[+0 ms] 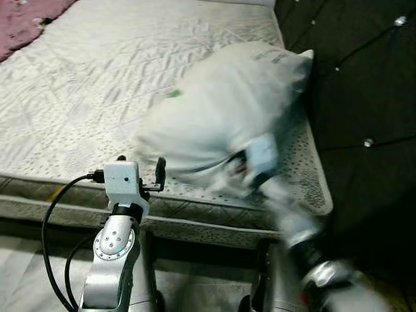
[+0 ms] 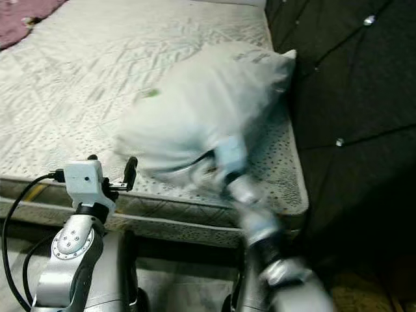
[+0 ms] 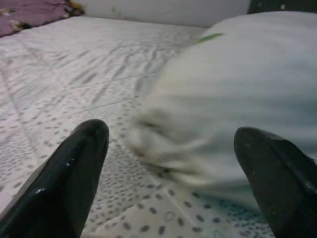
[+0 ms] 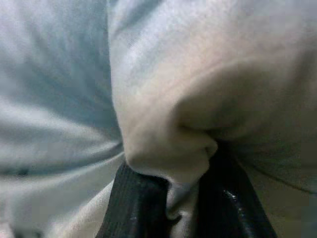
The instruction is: Clean up the room
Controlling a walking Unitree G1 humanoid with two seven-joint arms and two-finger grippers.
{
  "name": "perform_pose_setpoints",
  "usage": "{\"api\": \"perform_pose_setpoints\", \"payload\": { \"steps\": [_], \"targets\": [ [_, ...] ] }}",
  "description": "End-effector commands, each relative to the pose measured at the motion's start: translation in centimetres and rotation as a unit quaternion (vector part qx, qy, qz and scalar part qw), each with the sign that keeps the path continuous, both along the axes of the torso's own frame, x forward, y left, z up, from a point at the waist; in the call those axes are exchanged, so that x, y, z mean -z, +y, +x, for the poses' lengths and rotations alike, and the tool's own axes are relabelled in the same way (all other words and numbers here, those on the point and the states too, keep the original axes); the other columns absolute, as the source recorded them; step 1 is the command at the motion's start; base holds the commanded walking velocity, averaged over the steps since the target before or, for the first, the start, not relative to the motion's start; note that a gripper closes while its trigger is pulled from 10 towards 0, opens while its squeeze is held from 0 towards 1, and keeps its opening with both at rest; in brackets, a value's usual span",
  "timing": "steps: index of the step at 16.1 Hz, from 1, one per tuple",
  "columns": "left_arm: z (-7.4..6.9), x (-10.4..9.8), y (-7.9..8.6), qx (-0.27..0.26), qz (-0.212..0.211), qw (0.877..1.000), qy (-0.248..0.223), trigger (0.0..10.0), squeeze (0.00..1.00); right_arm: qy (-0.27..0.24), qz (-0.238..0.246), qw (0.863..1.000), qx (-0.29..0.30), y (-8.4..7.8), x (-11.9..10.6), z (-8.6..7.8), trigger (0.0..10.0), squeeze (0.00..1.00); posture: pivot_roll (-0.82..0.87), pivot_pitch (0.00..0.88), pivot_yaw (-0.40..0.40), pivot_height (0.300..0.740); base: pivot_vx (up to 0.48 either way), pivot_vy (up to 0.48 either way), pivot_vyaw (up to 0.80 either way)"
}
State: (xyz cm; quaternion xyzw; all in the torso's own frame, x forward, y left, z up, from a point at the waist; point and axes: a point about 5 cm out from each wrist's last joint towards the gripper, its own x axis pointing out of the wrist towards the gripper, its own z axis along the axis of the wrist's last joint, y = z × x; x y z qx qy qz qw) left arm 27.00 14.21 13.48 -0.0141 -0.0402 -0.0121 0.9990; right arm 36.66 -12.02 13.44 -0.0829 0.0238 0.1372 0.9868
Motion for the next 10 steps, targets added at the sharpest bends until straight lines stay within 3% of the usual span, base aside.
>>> {"api": "perform_pose_setpoints", "payload": {
  "steps": [1, 2, 5, 8, 10],
  "targets": [
    [0.1, 0.2, -0.5, 0.008, -0.003, 1.000, 0.003, 10.0, 0.00, -0.064, 0.007, 0.994, 0.092, -4.6, -3.9, 1.8, 0.0, 0.00, 0.03, 0.084, -0.045, 0.499, 0.000, 0.000, 0.00],
    [0.3, 0.1, -0.7, 0.012, -0.003, 1.000, 0.002, 10.0, 0.00, -0.075, 0.006, 0.990, 0.118, -6.5, -5.3, 2.5, 0.0, 0.00, 0.03, 0.085, -0.043, 0.499, 0.000, 0.000, 0.00],
    [0.4, 0.1, -0.3, 0.005, -0.002, 1.000, 0.005, 10.0, 0.00, -0.129, -0.042, 0.984, 0.115, -8.0, -8.5, 3.1, 0.0, 0.00, 0.04, 0.092, -0.045, 0.499, 0.000, 0.000, 0.00],
    [0.2, 0.3, -0.1, 0.000, -0.002, 1.000, 0.007, 10.0, 0.00, -0.127, -0.038, 0.977, 0.166, -11.0, -9.3, 3.2, 0.0, 0.00, 0.03, 0.094, -0.045, 0.499, 0.000, 0.000, 0.00],
    [0.1, 0.3, -0.3, 0.002, -0.002, 1.000, 0.007, 10.0, 0.00, -0.113, -0.042, 0.974, 0.193, -12.8, -8.2, 2.5, 0.0, 0.00, 0.03, 0.098, -0.046, 0.499, 0.000, 0.000, 0.00]
  ]
}}
